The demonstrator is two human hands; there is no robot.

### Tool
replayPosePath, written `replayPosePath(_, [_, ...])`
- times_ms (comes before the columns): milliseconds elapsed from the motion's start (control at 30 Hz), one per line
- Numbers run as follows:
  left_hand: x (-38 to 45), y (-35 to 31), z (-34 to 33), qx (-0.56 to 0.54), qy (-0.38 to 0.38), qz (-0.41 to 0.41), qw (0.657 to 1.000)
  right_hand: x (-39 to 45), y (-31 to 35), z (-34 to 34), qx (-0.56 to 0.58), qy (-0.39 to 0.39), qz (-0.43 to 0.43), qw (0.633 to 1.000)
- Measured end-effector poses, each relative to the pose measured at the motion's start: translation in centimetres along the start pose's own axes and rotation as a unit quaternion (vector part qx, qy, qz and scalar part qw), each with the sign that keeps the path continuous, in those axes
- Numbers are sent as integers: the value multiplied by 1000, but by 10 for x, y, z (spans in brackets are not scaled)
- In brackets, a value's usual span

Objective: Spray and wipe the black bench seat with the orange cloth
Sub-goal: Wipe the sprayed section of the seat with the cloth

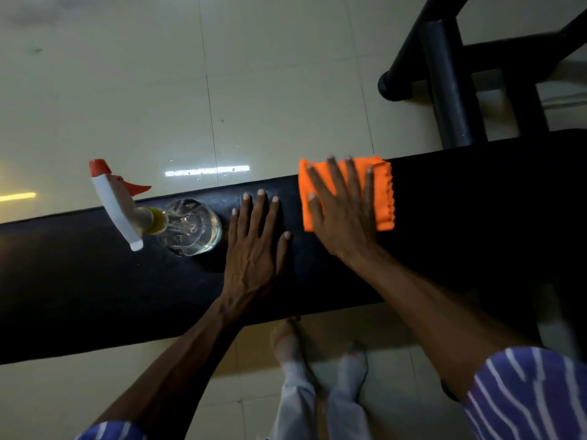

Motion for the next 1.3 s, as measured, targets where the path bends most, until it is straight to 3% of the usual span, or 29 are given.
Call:
replayPosePath(67, [1,0,0,-4,-6,2,1000,-9,0,-2,-7,40,105,994])
replayPosePath(133, [0,-1,0,-7,-13,2,1000,4,-28,1,-24,63,125,990])
replayPosePath(200, [0,0,-2,-11,-15,-3,1000,21,-55,5,-7,56,-2,998])
replayPosePath(267, [0,0,-2,-11,-20,-7,1000,21,-40,10,-3,13,-94,995])
replayPosePath(367, [4,0,1,-7,-20,-12,1000,-5,0,6,2,17,19,1000])
replayPosePath(467, [7,-8,5,-19,-17,-21,999,-7,-40,15,-26,68,104,992])
replayPosePath(567, [9,-21,3,-19,-8,-47,999,2,-99,25,-19,40,-70,997])
replayPosePath(633, [13,-32,-2,-17,-4,-70,997,-3,-84,25,-19,0,-124,992])
replayPosePath(733, [15,-48,-3,-17,-2,-87,996,-32,-42,15,-19,-5,-28,999])
replayPosePath(833, [17,-60,-6,-25,1,-78,997,-42,-66,19,-32,47,106,993])
replayPosePath(900, [17,-68,-10,-25,1,-79,997,-27,-110,27,-32,49,62,996])
replayPosePath(967, [17,-77,-16,-28,9,-76,997,-11,-143,33,-9,20,-65,998])
replayPosePath(1033, [16,-88,-21,-28,11,-77,997,-11,-134,33,-11,-9,-136,991])
replayPosePath(1067, [15,-94,-23,-28,12,-77,997,-17,-121,31,-12,-18,-132,991])
replayPosePath(1133, [15,-108,-27,-34,23,-69,997,-40,-101,26,-14,-19,-42,999])
replayPosePath(1233, [13,-133,-31,-35,31,-79,996,-56,-130,32,-30,26,92,995])
replayPosePath(1300, [12,-150,-35,-31,32,-95,994,-44,-179,42,-29,25,43,998])
Point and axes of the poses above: each hand's wrist, its own x-axis towards the middle knuckle, its own z-axis out of the back of the hand, y = z × x, the point moved 7 cm from there along x, towards the middle knuckle, and after that the axes turned 12 degrees about z, right-handed, at the moved point
